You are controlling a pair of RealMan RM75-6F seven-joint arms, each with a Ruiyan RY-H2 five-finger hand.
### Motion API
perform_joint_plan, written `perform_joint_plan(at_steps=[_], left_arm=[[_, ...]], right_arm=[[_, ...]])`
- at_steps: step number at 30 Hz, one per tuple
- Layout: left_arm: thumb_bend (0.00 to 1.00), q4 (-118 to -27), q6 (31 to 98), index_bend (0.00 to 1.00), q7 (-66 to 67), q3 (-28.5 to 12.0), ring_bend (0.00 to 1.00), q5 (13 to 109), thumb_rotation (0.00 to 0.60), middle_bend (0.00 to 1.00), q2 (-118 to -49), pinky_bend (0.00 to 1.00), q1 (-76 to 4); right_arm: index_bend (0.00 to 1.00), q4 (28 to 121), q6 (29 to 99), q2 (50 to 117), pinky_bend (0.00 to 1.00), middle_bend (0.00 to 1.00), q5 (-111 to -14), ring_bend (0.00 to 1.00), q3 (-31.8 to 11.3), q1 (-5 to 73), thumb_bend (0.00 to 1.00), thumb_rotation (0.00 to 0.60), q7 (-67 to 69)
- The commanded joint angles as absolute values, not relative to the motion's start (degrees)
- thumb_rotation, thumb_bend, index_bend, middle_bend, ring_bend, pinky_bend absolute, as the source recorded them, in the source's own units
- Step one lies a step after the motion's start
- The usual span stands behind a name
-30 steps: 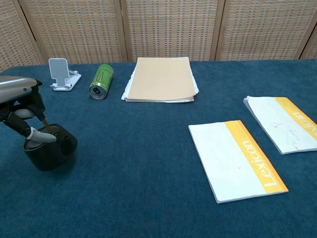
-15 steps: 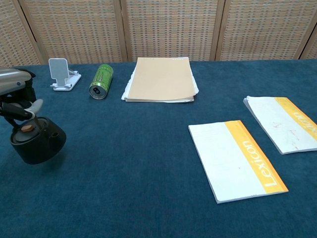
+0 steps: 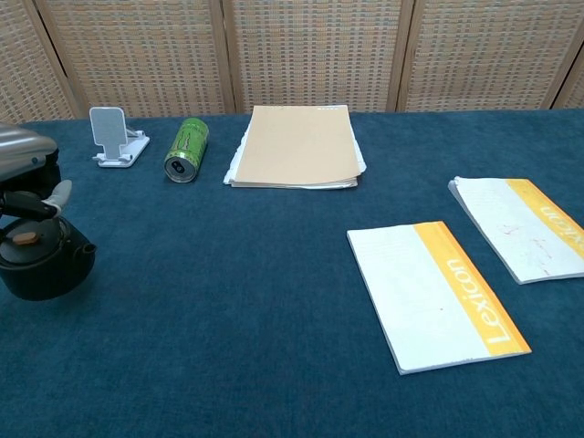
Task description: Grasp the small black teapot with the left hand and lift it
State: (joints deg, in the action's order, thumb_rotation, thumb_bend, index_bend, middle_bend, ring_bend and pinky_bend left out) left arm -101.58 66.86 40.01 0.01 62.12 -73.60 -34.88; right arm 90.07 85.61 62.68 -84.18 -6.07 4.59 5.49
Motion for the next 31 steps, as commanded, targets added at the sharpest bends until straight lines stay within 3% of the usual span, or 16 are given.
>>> perform_joint_plan(at_steps=[1,7,14,18,20,31], left_arm=[[1.0,-101.2,66.7,1.0,40.5,0.0,0.85,61.8,0.236,1.0,-73.9,0.7,-34.8],[1.0,-100.7,66.5,1.0,41.5,0.0,0.86,61.8,0.237,1.0,-74.4,0.76,-34.7],[1.0,-99.2,67.1,1.0,39.8,-0.4,0.86,65.1,0.356,1.0,-74.9,0.8,-34.6],[1.0,-97.8,67.3,1.0,36.7,-0.7,0.86,68.7,0.483,1.0,-75.2,0.82,-34.5],[1.0,-97.0,67.4,1.0,34.5,-1.2,0.87,71.0,0.519,1.0,-75.2,0.83,-34.7],[1.0,-91.2,66.7,1.0,25.2,-5.2,0.87,80.4,0.533,1.0,-75.7,0.83,-38.6]], right_arm=[[0.0,90.0,85.6,62.7,0.0,0.0,-84.2,0.0,-6.0,4.6,0.0,0.6,5.4],[0.0,90.1,85.6,62.7,0.0,0.0,-84.2,0.0,-6.1,4.6,0.0,0.6,5.6],[0.0,90.0,85.6,62.6,0.0,0.0,-84.1,0.0,-6.1,4.6,0.0,0.6,5.9],[0.0,90.1,85.7,62.5,0.0,0.0,-84.1,0.0,-6.2,4.5,0.0,0.6,6.1],[0.0,90.1,85.7,62.5,0.0,0.0,-84.1,0.0,-6.2,4.5,0.0,0.6,6.1],[0.0,90.1,85.8,62.4,0.0,0.0,-84.2,0.0,-6.2,4.5,0.0,0.6,6.1]])
